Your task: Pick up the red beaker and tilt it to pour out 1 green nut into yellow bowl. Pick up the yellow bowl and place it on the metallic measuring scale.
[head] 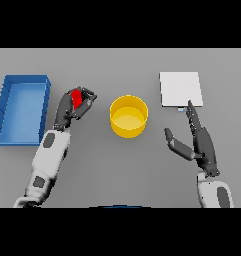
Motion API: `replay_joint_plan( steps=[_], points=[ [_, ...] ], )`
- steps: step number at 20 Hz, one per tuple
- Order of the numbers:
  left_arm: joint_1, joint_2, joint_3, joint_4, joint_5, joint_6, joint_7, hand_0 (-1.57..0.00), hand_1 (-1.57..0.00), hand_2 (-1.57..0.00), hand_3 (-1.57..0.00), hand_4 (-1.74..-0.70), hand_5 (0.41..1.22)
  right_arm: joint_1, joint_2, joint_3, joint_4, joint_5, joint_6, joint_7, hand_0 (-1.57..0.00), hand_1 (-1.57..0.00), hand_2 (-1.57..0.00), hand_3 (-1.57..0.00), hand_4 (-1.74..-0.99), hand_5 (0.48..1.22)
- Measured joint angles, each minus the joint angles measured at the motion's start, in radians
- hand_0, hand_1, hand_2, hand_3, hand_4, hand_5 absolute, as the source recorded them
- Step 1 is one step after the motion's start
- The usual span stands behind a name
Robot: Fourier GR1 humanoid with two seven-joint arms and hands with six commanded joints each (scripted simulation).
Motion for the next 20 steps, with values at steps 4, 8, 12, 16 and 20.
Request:
replay_joint_plan(
  steps=[4,8,12,16,20],
  points=[
    [0.0,-0.003,-0.018,-0.006,0.0,-0.005,-0.014,-1.36,-1.36,-1.38,-1.3,-1.56,1.163,0.011,0.012,0.007,-0.016,-0.009,0.003,-0.019,0.0,0.0,0.0,0.0,-1.251,0.646],
    [0.003,0.001,0.002,-0.04,0.049,-0.046,-0.037,-1.48,-1.49,-1.49,-1.46,-1.64,1.157,-0.001,-0.003,-0.007,0.002,-0.013,0.007,-0.021,0.0,0.0,0.0,0.0,-1.248,0.645],
    [-0.009,0.015,0.025,-0.101,0.136,-0.103,-0.027,-1.54,-1.54,-1.54,-1.53,-1.7,1.135,0.002,-0.002,0.0,0.002,-0.003,0.006,-0.024,0.0,0.0,0.0,0.0,-1.233,0.644],
    [-0.018,0.044,-0.02,-0.169,0.128,-0.118,0.022,-1.56,-1.56,-1.56,-1.55,-1.72,1.13,-0.002,-0.008,-0.003,-0.004,0.001,0.002,-0.034,0.0,0.0,0.0,0.0,-1.219,0.653],
    [-0.029,0.08,-0.063,-0.19,0.099,-0.123,0.059,-1.56,-1.56,-1.56,-1.55,-1.72,1.138,0.011,-0.018,0.007,-0.002,0.037,-0.01,-0.068,0.0,0.0,0.0,0.0,-1.219,0.661]
  ],
)
